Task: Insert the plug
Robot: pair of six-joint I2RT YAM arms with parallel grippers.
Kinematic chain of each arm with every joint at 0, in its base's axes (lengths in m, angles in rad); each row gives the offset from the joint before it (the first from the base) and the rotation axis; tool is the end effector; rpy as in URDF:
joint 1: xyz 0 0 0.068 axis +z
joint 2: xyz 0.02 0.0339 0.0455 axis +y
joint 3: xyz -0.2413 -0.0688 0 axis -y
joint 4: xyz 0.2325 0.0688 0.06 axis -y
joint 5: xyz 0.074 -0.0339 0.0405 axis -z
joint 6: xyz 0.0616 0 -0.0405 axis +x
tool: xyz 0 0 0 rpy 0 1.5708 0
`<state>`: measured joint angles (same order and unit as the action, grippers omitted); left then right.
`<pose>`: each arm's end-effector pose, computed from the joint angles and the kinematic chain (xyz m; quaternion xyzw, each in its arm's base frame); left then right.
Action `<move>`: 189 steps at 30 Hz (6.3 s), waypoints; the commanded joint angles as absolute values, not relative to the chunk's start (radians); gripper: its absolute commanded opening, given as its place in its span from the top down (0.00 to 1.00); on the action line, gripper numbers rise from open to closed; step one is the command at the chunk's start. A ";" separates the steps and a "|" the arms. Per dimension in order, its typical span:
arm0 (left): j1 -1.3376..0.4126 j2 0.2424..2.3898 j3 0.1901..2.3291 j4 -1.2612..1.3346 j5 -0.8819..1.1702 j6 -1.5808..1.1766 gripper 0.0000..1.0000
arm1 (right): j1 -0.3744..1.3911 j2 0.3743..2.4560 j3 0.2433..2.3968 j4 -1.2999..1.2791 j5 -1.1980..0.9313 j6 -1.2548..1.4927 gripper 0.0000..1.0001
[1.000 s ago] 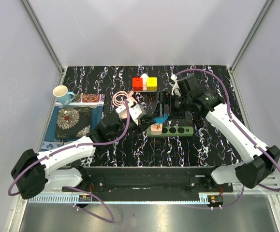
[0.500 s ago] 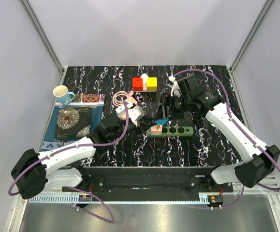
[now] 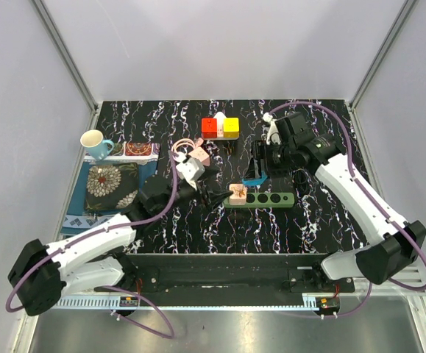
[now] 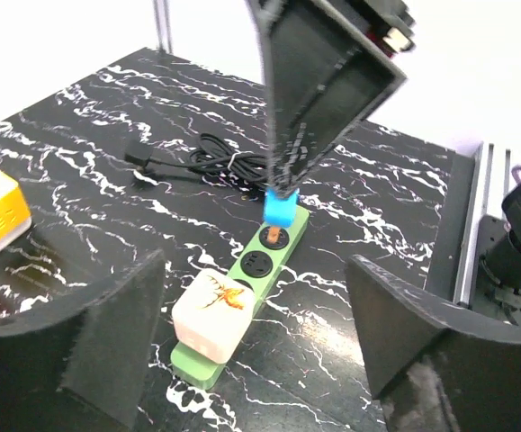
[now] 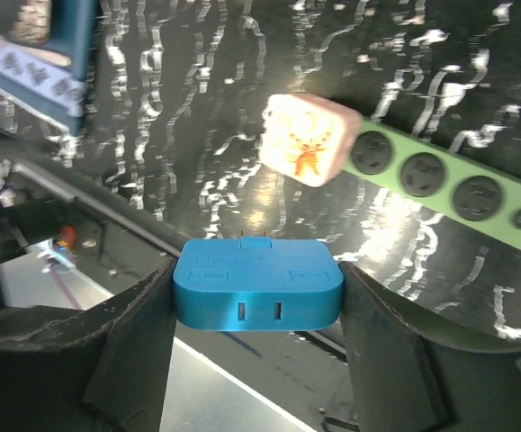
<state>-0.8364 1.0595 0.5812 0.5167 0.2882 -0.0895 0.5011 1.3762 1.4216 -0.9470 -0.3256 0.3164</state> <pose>0.1672 -0.2113 0.2753 0.3467 0.6012 -0.4075 0.5936 0.2405 0.1542 0.3169 -0.1390 0.9232 0.2693 0.2365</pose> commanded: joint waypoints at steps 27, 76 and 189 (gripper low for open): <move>-0.472 0.753 0.669 -0.221 -0.232 -0.068 0.01 | 0.348 1.571 1.178 -0.741 0.084 0.221 1.00; -0.472 0.764 0.660 -0.216 -0.262 -0.043 0.01 | 0.348 1.540 1.167 -0.767 0.072 0.212 1.00; -0.446 0.146 0.971 -0.416 -0.669 -0.040 0.01 | 0.235 0.676 1.128 -0.443 0.492 0.334 0.00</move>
<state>-0.4515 0.1432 0.9844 -0.4473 -0.6628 -0.0818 0.2329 0.6670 1.1206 -0.4896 0.5087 0.3294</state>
